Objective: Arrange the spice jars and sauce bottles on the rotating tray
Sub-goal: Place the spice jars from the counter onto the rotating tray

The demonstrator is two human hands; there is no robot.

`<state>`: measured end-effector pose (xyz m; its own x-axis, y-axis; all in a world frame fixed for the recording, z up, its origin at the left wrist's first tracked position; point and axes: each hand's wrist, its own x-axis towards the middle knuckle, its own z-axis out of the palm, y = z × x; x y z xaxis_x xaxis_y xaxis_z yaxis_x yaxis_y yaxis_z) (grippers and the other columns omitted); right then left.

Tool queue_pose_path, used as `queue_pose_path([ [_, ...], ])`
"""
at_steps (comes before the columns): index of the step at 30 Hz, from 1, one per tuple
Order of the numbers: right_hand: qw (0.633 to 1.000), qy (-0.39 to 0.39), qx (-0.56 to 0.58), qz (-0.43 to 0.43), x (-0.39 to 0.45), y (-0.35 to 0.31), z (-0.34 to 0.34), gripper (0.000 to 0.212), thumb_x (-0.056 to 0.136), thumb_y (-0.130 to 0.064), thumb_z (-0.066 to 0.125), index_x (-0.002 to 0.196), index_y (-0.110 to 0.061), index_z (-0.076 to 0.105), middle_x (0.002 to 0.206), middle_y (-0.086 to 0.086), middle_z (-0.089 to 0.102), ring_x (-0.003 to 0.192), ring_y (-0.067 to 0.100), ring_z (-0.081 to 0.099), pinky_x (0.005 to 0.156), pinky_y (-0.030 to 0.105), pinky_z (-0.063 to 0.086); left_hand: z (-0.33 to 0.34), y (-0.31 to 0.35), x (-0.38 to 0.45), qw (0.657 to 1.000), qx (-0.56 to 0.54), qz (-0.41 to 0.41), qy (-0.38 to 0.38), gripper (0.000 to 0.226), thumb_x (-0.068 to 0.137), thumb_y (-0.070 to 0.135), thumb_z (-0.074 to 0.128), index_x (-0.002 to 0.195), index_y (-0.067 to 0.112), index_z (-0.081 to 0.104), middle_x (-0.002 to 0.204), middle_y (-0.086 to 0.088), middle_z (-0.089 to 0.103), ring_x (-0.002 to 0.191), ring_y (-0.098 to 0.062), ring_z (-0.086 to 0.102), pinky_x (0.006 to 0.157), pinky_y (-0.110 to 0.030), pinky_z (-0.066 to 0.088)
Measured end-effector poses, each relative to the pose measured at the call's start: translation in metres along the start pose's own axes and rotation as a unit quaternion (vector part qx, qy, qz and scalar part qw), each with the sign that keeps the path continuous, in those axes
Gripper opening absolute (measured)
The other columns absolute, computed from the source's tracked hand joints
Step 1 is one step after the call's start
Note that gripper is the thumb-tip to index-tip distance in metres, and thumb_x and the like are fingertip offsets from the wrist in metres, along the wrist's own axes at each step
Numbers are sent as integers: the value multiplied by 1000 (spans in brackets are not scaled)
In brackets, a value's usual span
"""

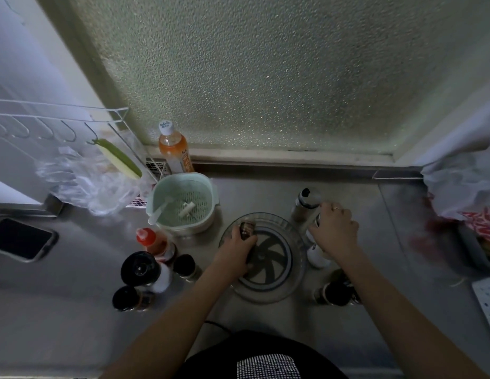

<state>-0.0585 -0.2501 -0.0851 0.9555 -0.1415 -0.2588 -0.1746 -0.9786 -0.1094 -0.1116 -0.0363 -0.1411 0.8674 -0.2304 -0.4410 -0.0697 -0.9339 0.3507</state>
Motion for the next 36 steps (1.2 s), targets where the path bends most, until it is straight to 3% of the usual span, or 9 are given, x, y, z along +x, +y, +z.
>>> queue_pose_path([
  [4,998,42,56,8,9,-5,-3,50,85,-34,58,126,-14,37,127,18,51,116,39,48,93,50,39,-13,5,-9,997,-42,-23,64,45,80,24,58,123,17,46,126,-18,35,109,-41,47,89,-44,46],
  [8,998,9,54,-4,29,-8,-8,65,84,-42,58,138,-24,27,131,17,52,117,40,49,95,52,37,-41,0,-7,992,-49,-55,99,60,82,27,59,136,22,34,115,-18,49,103,-39,55,83,-45,50],
  [12,998,-28,44,-24,44,-11,-8,57,85,-45,57,134,-30,33,130,11,56,114,36,53,94,50,36,-58,-8,4,989,-54,-55,129,35,78,30,65,101,11,47,97,-19,57,89,-37,58,71,-40,49],
  [14,998,-33,46,-30,47,-11,-6,52,86,-45,56,131,-29,36,128,10,56,112,35,54,93,50,37,-62,-8,5,990,-57,-54,120,34,76,30,68,96,10,49,97,-18,56,88,-36,57,72,-40,49],
  [19,996,4,79,-46,44,-14,-10,38,78,-47,61,108,-28,47,108,7,64,100,33,59,84,44,39,-67,-5,10,992,-70,-52,91,46,77,23,67,118,11,50,116,-18,47,102,-36,54,88,-43,48],
  [21,991,46,110,-57,35,-18,-19,42,71,-47,63,107,-31,48,100,7,62,95,34,59,82,44,43,-66,-3,12,992,-84,-30,87,54,79,20,65,129,15,45,121,-16,45,108,-35,52,92,-44,48],
  [25,970,107,171,-133,13,-34,-41,49,65,-51,69,108,-35,50,90,4,52,83,27,57,78,39,49,-60,-3,11,989,-102,-22,107,54,81,22,63,130,18,42,122,-14,46,111,-32,49,92,-44,49],
  [31,967,-56,110,-222,0,-64,-26,52,67,-45,68,114,-32,49,105,9,61,98,29,57,83,41,50,-56,-9,6,980,-128,-32,149,56,78,21,67,127,13,41,118,-16,51,107,-35,53,86,-49,49],
  [36,962,-87,114,-233,1,-69,9,57,72,-36,69,123,-32,44,119,11,59,106,31,54,86,43,49,-45,-6,-12,965,-153,-52,207,31,82,2,54,110,1,41,116,-20,47,96,-39,53,70,-44,43],
])
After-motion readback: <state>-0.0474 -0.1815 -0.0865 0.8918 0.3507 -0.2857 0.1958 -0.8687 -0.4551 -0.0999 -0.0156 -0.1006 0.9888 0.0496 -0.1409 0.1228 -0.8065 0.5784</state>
